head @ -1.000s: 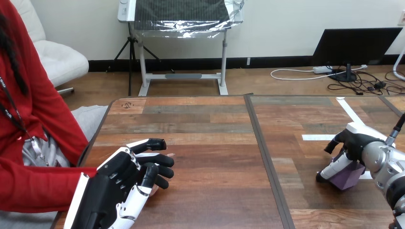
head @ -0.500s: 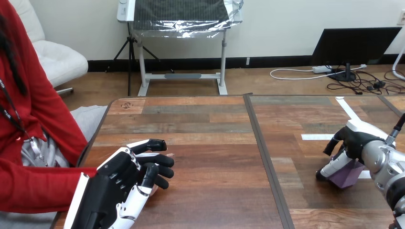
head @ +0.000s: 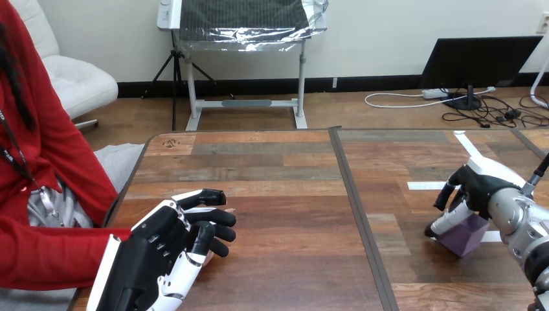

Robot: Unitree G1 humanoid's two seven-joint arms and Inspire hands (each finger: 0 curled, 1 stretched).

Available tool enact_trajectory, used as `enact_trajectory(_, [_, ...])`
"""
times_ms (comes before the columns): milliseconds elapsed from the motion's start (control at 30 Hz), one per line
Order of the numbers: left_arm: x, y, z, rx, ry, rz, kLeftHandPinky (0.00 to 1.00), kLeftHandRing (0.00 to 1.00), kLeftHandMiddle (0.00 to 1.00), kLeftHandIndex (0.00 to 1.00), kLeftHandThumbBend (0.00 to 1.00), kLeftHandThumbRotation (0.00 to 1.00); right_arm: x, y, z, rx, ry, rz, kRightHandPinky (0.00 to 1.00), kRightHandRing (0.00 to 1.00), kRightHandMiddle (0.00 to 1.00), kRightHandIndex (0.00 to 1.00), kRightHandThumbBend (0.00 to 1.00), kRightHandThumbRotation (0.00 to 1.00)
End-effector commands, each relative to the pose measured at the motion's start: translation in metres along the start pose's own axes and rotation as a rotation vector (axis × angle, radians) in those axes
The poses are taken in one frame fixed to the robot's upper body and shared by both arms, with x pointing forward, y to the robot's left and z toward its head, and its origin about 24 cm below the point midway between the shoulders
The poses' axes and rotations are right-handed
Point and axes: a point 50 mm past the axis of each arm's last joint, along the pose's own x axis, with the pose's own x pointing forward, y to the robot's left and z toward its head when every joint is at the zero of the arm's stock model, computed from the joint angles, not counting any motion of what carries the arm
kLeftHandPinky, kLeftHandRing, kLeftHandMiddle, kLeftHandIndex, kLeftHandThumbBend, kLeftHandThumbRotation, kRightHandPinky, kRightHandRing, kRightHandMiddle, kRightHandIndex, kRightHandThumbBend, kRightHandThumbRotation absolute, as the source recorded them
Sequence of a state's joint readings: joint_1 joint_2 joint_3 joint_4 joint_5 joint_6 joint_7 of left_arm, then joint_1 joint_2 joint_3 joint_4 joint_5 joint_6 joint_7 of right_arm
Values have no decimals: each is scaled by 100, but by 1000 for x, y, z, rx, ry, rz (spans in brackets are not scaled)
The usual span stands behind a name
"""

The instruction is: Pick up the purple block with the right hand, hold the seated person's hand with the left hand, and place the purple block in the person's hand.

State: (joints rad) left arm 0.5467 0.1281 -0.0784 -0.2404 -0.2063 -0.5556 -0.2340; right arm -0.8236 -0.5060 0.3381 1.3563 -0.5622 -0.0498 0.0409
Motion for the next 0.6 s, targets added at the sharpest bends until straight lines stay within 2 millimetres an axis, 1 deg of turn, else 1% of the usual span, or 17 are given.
enact_trajectory(0, [12, -2, 11, -8, -85, -3, 48, 57, 60, 66, 35, 51, 0, -19, 10, 42, -46, -87, 36, 44, 51, 51, 83, 0])
enact_trajectory(167, [12, -1, 11, 0, -85, 2, 48, 56, 60, 65, 35, 51, 0, -21, 13, 105, -62, -111, 37, 44, 50, 50, 83, 0])
enact_trajectory(433, [14, 3, 12, 10, -96, 1, 48, 57, 61, 65, 34, 51, -1, -25, 18, 136, -107, -149, 35, 42, 49, 49, 84, 0])
enact_trajectory(567, [15, 6, 12, 19, -106, 1, 48, 58, 61, 65, 34, 51, -1, -27, 21, 142, -134, -170, 36, 45, 51, 49, 85, 0])
